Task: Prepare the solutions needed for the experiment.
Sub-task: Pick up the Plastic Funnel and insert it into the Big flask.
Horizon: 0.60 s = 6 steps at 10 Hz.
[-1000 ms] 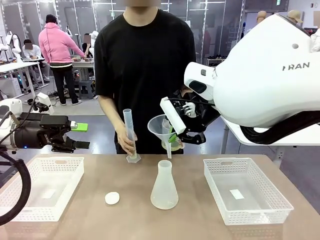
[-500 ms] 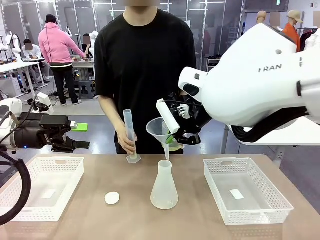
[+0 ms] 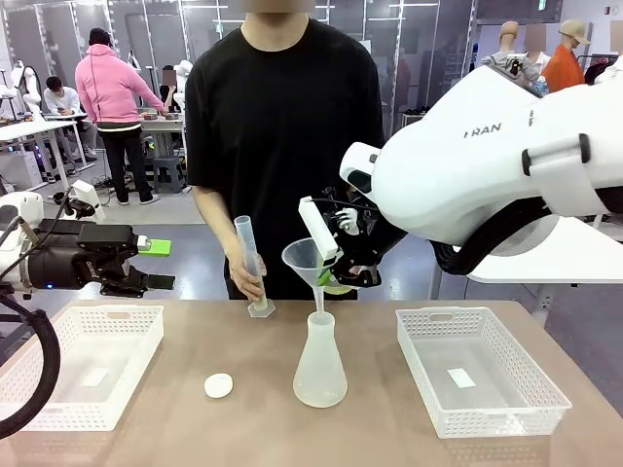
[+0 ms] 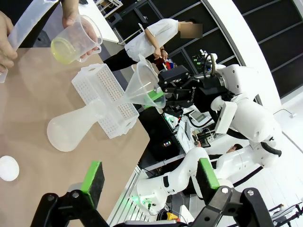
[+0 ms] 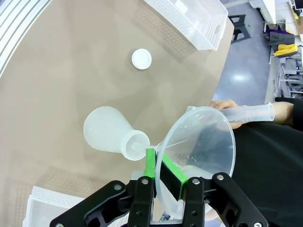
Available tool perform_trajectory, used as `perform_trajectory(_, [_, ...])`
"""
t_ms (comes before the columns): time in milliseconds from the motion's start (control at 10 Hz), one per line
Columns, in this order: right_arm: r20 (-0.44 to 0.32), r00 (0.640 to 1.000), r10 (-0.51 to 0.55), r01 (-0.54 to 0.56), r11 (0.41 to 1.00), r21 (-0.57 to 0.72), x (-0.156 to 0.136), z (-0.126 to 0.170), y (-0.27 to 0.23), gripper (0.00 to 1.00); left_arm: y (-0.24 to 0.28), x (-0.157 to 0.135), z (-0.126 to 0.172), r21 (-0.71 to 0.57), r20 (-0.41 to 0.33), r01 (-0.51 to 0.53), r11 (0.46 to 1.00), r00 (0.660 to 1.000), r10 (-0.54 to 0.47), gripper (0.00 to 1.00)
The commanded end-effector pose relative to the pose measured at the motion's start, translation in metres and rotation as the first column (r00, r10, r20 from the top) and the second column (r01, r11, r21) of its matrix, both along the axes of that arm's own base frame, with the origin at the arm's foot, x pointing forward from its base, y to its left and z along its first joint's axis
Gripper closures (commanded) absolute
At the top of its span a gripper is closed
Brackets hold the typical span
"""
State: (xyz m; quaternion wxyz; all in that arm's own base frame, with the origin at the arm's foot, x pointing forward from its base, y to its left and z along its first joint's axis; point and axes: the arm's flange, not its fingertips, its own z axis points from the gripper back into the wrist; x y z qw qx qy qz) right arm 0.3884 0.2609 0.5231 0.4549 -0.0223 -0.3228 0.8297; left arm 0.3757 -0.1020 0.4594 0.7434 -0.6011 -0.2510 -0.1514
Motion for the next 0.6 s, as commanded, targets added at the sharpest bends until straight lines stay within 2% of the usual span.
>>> perform_trajectory(0, [-0.003, 1.0, 0.026, -0.026, 1.0, 0.012, 0.013, -0.007, -0.002, 0.94, -0.001, -0.002, 0.002, 0.006, -0.009, 0.01, 1.0, 1.0, -0.01, 0.0])
perform_trajectory(500, [-0.057, 0.998, 0.005, -0.004, 1.0, 0.019, 0.025, -0.03, -0.007, 0.94, -0.001, -0.002, 0.002, 0.006, -0.009, 0.01, 1.0, 1.0, -0.01, 0.0])
